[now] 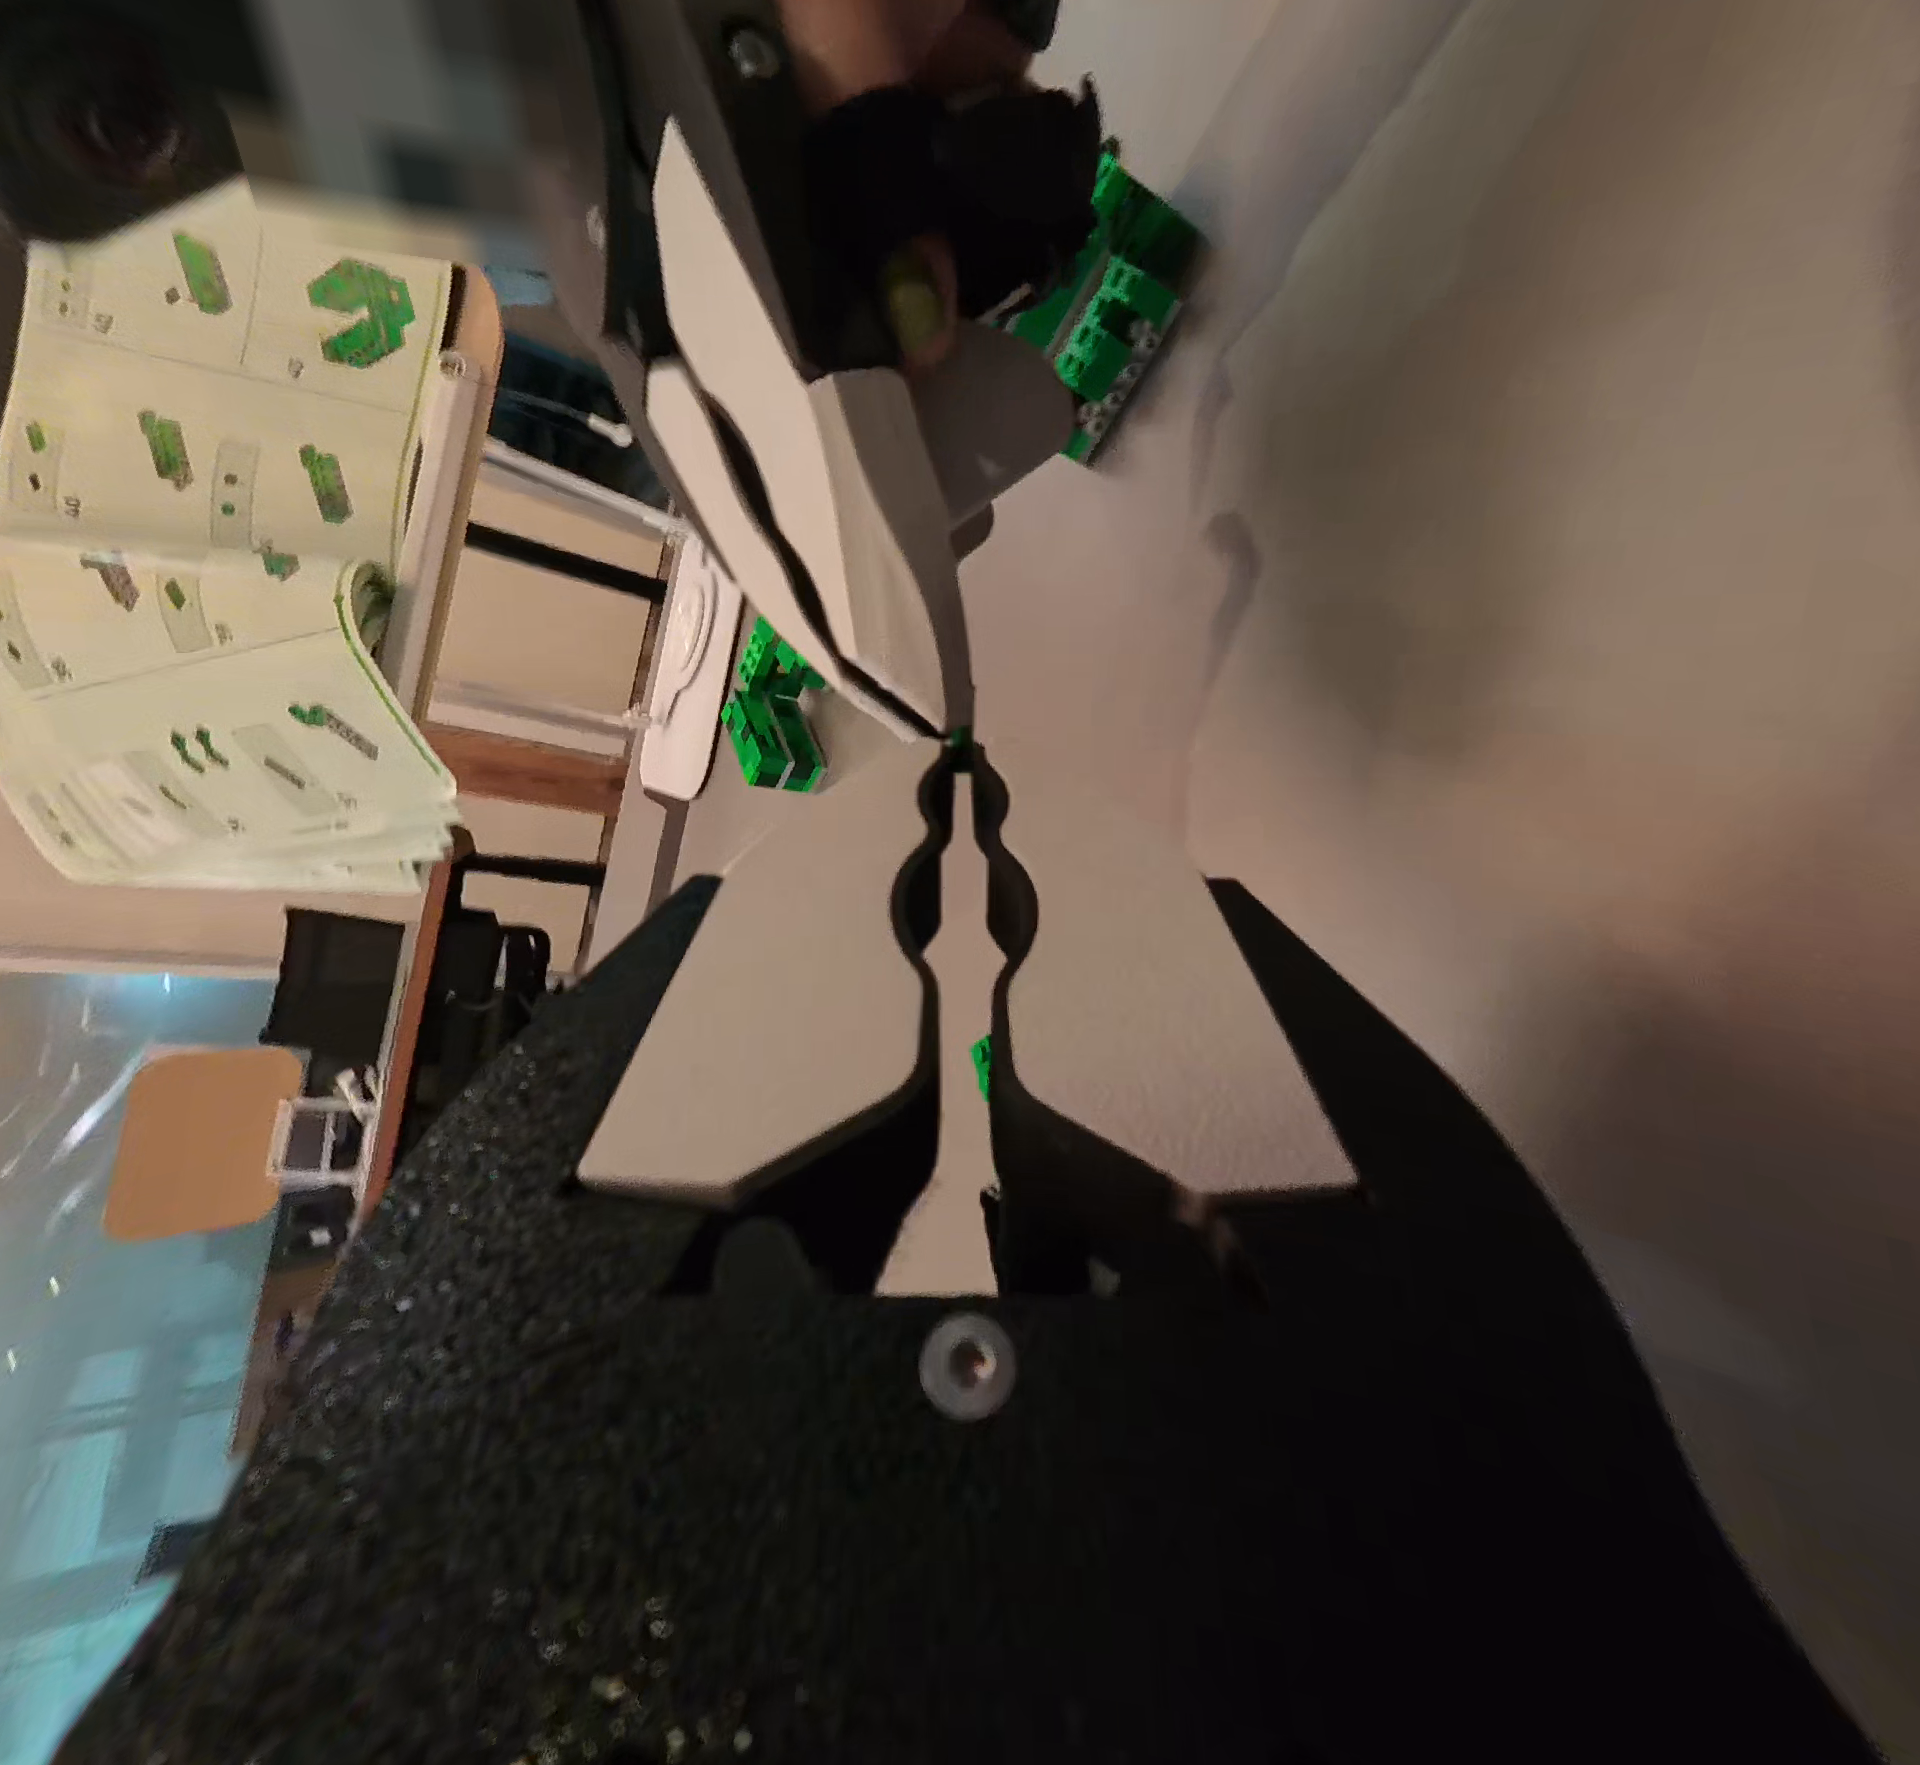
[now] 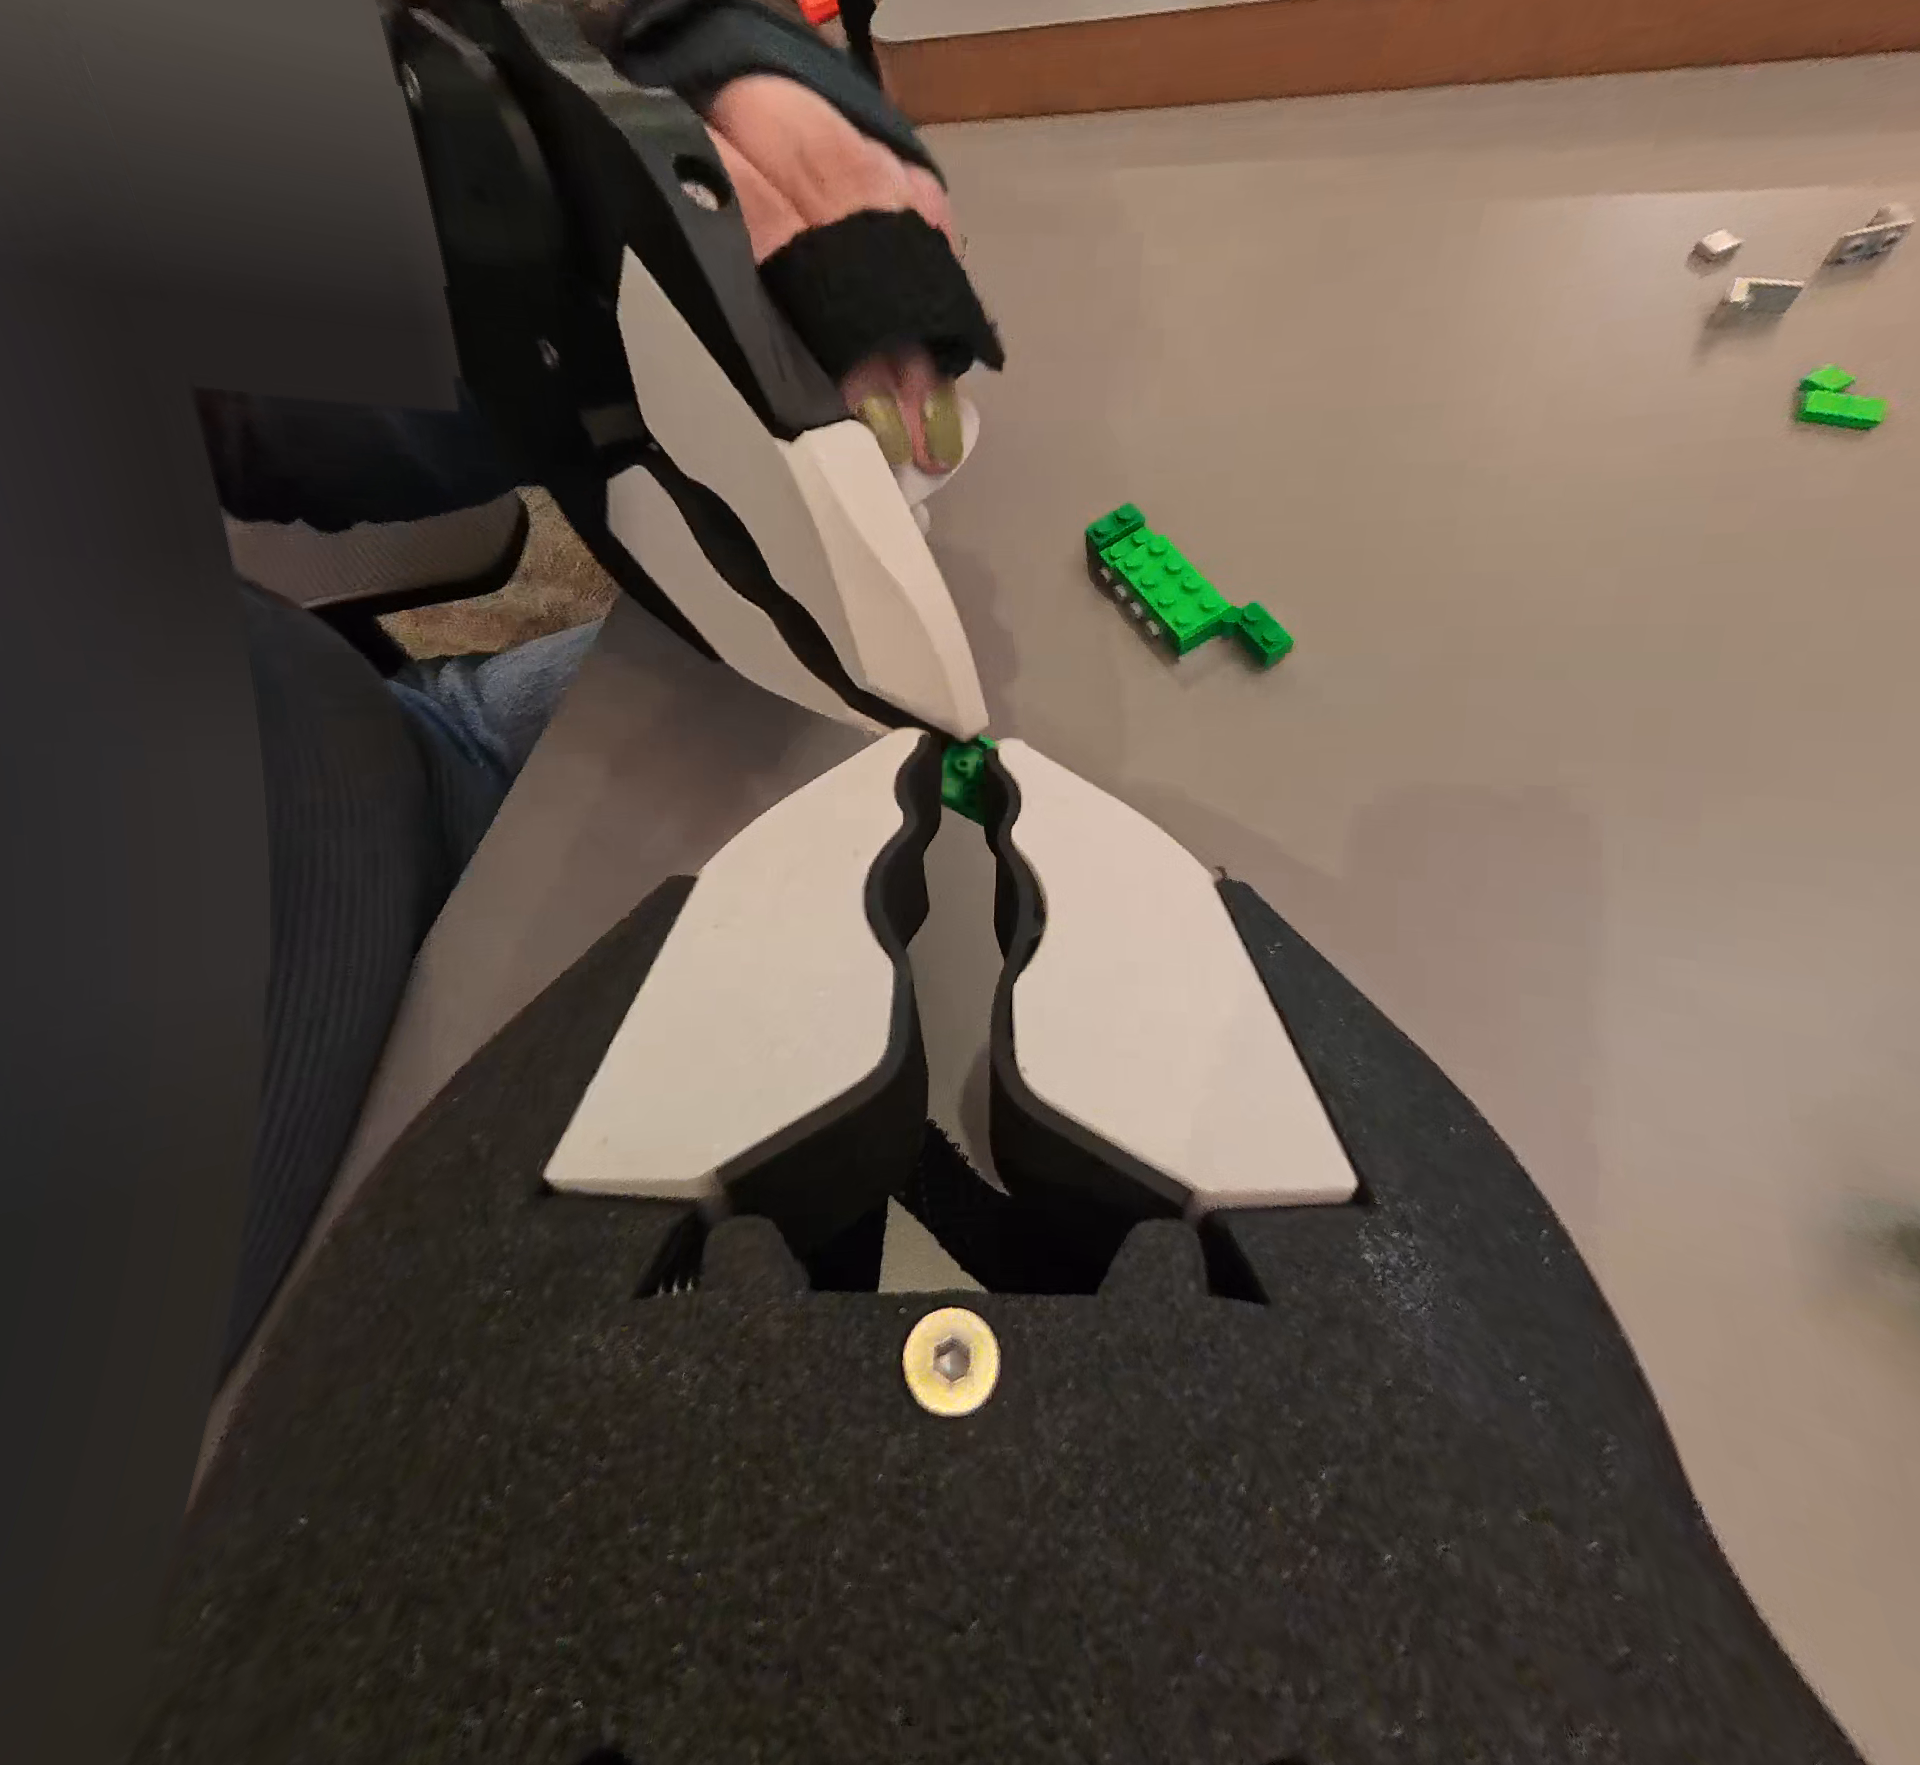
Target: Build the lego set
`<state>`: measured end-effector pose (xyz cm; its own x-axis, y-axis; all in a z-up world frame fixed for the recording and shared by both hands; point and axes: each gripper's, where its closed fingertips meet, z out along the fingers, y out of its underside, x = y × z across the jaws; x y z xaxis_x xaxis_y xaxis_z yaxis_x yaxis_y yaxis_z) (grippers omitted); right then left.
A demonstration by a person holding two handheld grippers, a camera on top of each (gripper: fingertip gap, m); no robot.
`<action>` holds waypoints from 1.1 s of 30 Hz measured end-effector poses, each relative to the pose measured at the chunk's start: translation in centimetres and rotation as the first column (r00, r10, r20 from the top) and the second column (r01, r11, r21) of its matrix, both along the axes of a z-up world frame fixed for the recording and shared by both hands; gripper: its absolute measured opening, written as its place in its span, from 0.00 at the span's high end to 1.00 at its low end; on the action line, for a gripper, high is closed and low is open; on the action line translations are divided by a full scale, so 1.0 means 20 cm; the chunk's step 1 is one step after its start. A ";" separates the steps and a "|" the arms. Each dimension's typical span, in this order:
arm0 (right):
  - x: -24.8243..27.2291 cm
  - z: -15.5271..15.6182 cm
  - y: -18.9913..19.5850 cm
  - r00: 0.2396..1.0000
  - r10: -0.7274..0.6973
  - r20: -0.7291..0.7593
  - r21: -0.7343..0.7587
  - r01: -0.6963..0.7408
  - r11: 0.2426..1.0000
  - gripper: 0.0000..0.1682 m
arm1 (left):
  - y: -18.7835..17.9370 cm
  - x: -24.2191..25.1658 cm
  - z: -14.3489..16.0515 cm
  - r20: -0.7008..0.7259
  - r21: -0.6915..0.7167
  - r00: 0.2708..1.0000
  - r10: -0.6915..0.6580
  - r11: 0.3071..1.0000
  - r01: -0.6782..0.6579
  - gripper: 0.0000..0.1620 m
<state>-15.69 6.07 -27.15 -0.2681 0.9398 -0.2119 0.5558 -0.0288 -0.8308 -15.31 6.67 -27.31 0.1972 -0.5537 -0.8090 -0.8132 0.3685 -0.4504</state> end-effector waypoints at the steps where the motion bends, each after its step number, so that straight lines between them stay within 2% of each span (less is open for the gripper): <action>1: 0.00 0.02 0.02 0.999 -0.022 -0.028 0.020 0.023 1.000 0.93 | 0.02 0.00 -0.01 0.023 -0.038 0.999 0.036 0.999 -0.035 0.99; 3: 0.00 0.08 0.09 0.989 -0.074 -0.126 0.107 0.088 0.990 0.83 | 0.06 -0.02 -0.02 0.134 -0.184 0.982 0.135 0.977 -0.109 0.99; 4: 0.00 0.12 0.11 0.982 -0.085 -0.170 0.162 0.112 0.980 0.84 | 0.07 -0.02 -0.02 0.222 -0.295 0.958 0.179 0.949 -0.109 0.99; 6: 0.02 0.17 0.13 0.971 -0.072 -0.227 0.295 0.140 0.945 0.85 | 0.07 0.01 0.01 0.420 -0.525 0.866 0.270 0.851 -0.011 0.99; 8: 0.03 0.21 0.13 0.963 -0.035 -0.268 0.460 0.160 0.874 0.87 | 0.08 0.03 0.10 0.580 -0.645 0.732 0.357 0.751 0.145 0.99; 11: 0.03 0.24 0.16 0.959 -0.035 -0.281 0.639 0.215 0.739 0.91 | 0.13 -0.01 0.21 0.682 -0.674 0.568 0.461 0.697 0.244 0.99; 16: 0.01 0.30 0.22 0.930 -0.094 -0.356 0.733 0.340 0.590 0.95 | 0.15 0.00 0.28 0.722 -0.686 0.445 0.530 0.634 0.357 0.99; 21: 0.01 0.30 0.22 0.930 -0.066 -0.362 0.766 0.337 0.548 0.94 | 0.16 -0.01 0.29 0.735 -0.678 0.383 0.559 0.612 0.407 0.99; 27: 0.01 0.28 0.22 0.943 -0.045 -0.329 0.790 0.302 0.533 0.95 | 0.15 0.01 0.29 0.726 -0.687 0.385 0.570 0.570 0.451 0.99; 33: 0.03 0.27 0.23 0.946 -0.063 -0.318 0.783 0.299 0.546 0.96 | 0.16 0.02 0.28 0.744 -0.667 0.381 0.549 0.577 0.472 0.99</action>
<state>-15.13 10.58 -21.67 0.0009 0.7068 0.7075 0.4140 0.6437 -0.6436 -14.87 9.88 -21.75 0.4573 -0.7008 0.5475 0.2221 -0.5061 -0.8334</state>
